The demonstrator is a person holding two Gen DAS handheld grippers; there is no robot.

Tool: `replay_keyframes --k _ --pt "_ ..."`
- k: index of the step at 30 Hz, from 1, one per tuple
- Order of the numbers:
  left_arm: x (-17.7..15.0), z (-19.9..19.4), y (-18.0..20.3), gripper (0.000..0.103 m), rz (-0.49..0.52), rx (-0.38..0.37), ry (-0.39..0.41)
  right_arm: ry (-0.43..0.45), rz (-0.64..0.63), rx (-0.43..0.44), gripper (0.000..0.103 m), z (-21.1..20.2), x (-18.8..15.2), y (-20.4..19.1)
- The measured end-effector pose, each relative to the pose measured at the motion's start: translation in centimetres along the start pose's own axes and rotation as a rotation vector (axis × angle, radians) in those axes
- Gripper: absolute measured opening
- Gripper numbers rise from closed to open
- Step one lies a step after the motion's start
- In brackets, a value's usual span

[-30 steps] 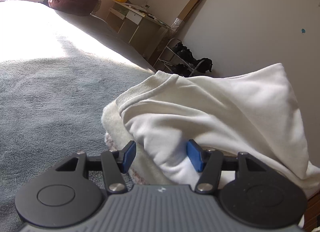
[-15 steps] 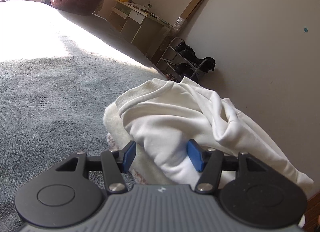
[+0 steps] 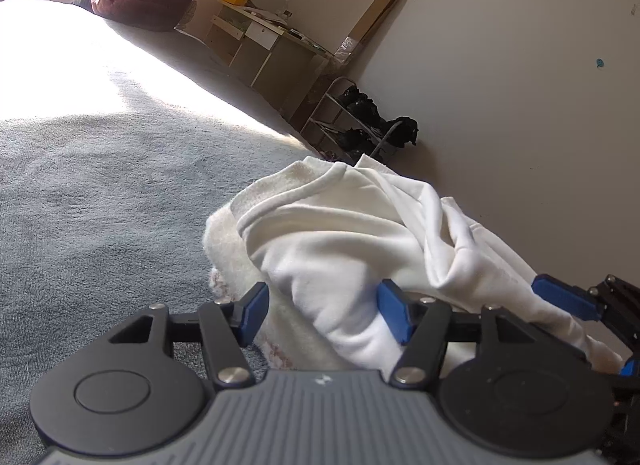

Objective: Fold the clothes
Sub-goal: 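Lower the hoodie onto the stack and open both grippers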

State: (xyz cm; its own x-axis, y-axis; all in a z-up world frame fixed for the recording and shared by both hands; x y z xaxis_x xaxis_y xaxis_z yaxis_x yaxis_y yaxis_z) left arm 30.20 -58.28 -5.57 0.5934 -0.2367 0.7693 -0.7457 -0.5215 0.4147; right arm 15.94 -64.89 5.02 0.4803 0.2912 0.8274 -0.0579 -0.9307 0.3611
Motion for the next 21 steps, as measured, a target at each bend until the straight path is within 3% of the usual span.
replay_keyframes --k 1,2,5,8,11,15,18,21 --pt "0.0 0.0 0.0 0.063 0.002 -0.003 0.004 -0.01 0.013 -0.018 0.029 0.4 0.2 0.6" --pt "-0.1 0.0 0.0 0.064 0.001 -0.006 0.007 -0.023 0.019 -0.036 0.018 1.0 0.2 1.2" --pt "-0.1 0.0 -0.1 0.064 0.001 -0.011 0.014 -0.042 0.045 -0.104 0.006 2.7 0.5 3.6" --pt "-0.1 0.0 -0.2 0.064 0.008 -0.014 0.018 -0.023 0.17 -0.144 0.006 4.6 1.2 8.2" --pt "-0.1 -0.1 -0.3 0.064 0.008 -0.016 0.016 -0.008 0.395 -0.146 0.008 7.6 0.9 13.5" --pt "-0.1 -0.1 -0.4 0.064 0.008 -0.014 0.008 -0.116 0.765 -0.225 0.014 11.2 -4.1 19.5" --pt "0.0 -0.1 -0.4 0.064 0.009 -0.013 0.0 -0.014 0.914 -0.243 0.014 7.9 -5.5 21.7" --pt "0.1 -0.3 -0.5 0.064 -0.005 -0.023 -0.008 0.094 0.916 -0.245 0.016 2.0 -5.7 21.8"
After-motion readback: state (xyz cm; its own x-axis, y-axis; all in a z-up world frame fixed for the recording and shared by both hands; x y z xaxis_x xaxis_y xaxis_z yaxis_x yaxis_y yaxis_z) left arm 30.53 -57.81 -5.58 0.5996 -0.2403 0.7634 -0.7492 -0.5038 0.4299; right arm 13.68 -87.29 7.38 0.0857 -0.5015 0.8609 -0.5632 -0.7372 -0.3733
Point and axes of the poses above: each gripper's, at about its wrist camera, not at the fingertips, and z roughly the way its jaws point, y to its right, x to its top, the point moved 9 cm from there along z, roughly the way its jaws point, and after that the axes turned 8 degrees about z, right-handed, at the moved point
